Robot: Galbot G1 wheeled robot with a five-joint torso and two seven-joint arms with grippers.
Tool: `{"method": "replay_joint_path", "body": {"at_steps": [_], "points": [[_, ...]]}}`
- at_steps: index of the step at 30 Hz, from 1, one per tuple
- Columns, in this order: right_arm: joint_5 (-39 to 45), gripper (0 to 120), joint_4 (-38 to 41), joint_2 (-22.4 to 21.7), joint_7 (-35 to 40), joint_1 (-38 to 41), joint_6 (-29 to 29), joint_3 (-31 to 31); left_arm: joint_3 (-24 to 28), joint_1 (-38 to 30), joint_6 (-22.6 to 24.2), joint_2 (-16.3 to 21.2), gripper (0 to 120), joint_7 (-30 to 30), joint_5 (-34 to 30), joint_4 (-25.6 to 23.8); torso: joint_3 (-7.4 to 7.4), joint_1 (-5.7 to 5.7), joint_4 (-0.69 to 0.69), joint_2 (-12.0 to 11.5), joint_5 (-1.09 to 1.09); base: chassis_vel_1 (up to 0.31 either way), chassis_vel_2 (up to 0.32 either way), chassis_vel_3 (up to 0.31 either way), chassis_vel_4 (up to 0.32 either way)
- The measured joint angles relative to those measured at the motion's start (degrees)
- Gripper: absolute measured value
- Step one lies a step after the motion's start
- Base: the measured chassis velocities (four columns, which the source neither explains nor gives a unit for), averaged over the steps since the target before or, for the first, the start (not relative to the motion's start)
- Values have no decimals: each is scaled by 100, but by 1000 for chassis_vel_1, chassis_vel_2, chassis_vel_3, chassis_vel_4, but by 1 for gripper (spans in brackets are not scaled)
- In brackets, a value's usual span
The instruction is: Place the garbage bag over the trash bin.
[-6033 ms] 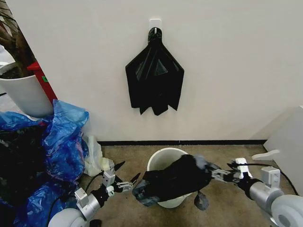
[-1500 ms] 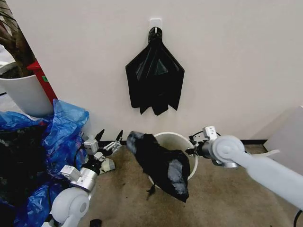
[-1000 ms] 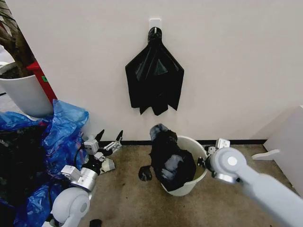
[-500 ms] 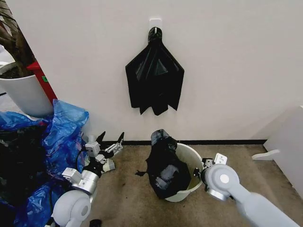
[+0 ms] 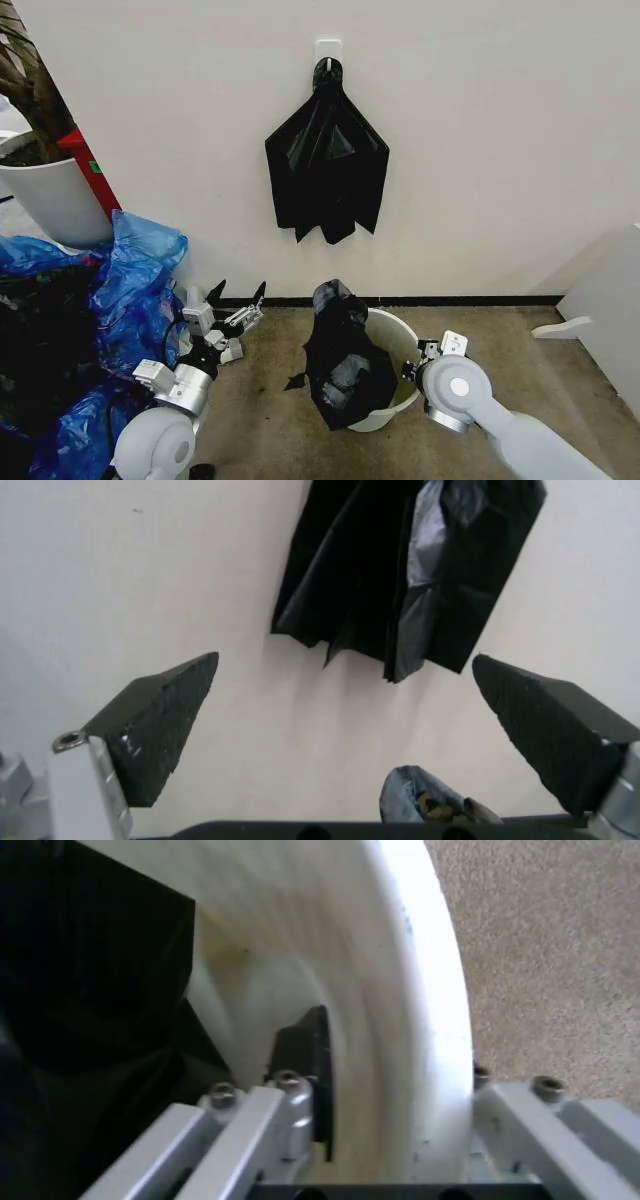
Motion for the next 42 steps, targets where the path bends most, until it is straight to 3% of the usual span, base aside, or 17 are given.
{"method": "replay_joint_path", "body": {"at_steps": [13, 19, 22, 28, 33, 38, 42], "points": [[66, 64, 459, -503, -4, 30, -134, 250, 49, -33, -7, -25, 100, 93, -4, 5, 0, 0, 0, 0, 0, 0, 0, 0, 0], [7, 90, 1142, -1062, -123, 3, -413, 654, 16, -43, -6, -1, 100, 88, 9, 78, 0, 0, -1, -1, 0, 0, 0, 0, 0], [-101, 97, 1366, -1181, -245, 116, -527, 698, 24, -63, 3, 12, 100, 74, 35, 126, 0, 0, -1, -1, -1, 0, 0, 0, 0], [148, 100, 1765, -1299, -753, 727, -779, 632, 18, -95, 46, 72, 100, 47, 52, 193, 0, 0, -1, -1, -4, 0, 0, 0, 0], [252, 100, 1650, -845, -622, 1702, -899, -589, 65, -91, 69, 86, 100, 30, 86, 226, 1, 0, 1, -1, -1, 0, 0, 0, 0], [282, 100, 1385, -476, -233, 2153, -955, -1328, 101, -114, 94, 97, 100, 27, 103, 222, 1, 0, 2, -1, -1, 0, 0, 0, 0], [90, 100, 1153, -454, -113, 2256, -1167, -1749, 127, -181, 109, 161, 100, 38, 111, 239, 1, 0, 0, -1, -1, 0, 0, 0, 0]]}}
